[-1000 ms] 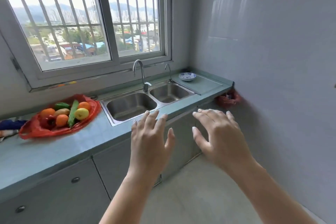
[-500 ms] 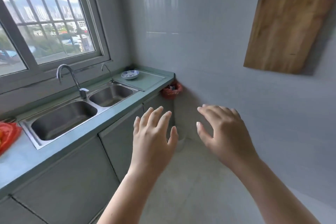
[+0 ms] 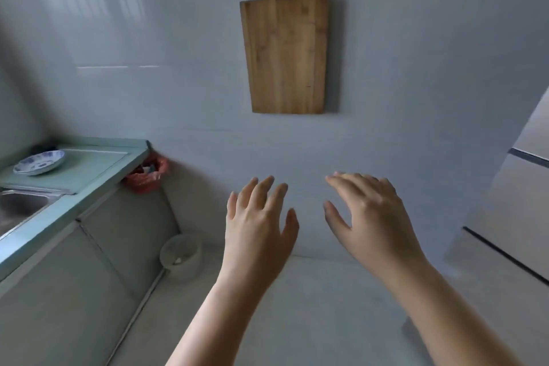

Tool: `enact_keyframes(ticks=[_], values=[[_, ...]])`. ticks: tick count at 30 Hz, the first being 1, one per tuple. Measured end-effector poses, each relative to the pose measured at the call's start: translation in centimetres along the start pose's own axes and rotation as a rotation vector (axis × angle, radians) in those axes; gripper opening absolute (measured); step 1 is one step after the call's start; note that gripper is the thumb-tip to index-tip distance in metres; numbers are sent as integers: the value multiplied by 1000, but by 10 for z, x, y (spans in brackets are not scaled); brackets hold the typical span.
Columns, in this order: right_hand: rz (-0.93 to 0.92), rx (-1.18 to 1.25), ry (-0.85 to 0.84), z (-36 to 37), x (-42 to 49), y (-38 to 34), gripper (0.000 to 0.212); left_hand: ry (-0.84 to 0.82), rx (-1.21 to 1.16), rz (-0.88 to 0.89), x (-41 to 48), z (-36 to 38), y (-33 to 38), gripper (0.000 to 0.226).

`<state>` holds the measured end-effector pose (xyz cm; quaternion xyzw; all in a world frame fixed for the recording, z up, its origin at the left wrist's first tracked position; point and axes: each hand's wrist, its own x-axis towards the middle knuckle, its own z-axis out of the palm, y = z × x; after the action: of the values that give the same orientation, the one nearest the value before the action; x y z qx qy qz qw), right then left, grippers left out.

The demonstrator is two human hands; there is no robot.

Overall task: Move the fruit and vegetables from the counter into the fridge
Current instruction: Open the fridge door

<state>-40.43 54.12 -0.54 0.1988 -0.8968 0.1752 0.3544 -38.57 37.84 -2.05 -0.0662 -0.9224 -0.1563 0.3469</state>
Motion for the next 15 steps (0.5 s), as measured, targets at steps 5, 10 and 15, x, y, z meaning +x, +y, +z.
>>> enact_keyframes(ticks=[5,10,15], values=[[129,-112,21,-18,-12,61,44,-71,-130,115,26,49,47,43],[262,-240,46,-26,-21,109,43,-137,-255,221,52,97,89,43],[398,-362,37,-21,-17,153,43,-209,-369,322,82,150,111,42]])
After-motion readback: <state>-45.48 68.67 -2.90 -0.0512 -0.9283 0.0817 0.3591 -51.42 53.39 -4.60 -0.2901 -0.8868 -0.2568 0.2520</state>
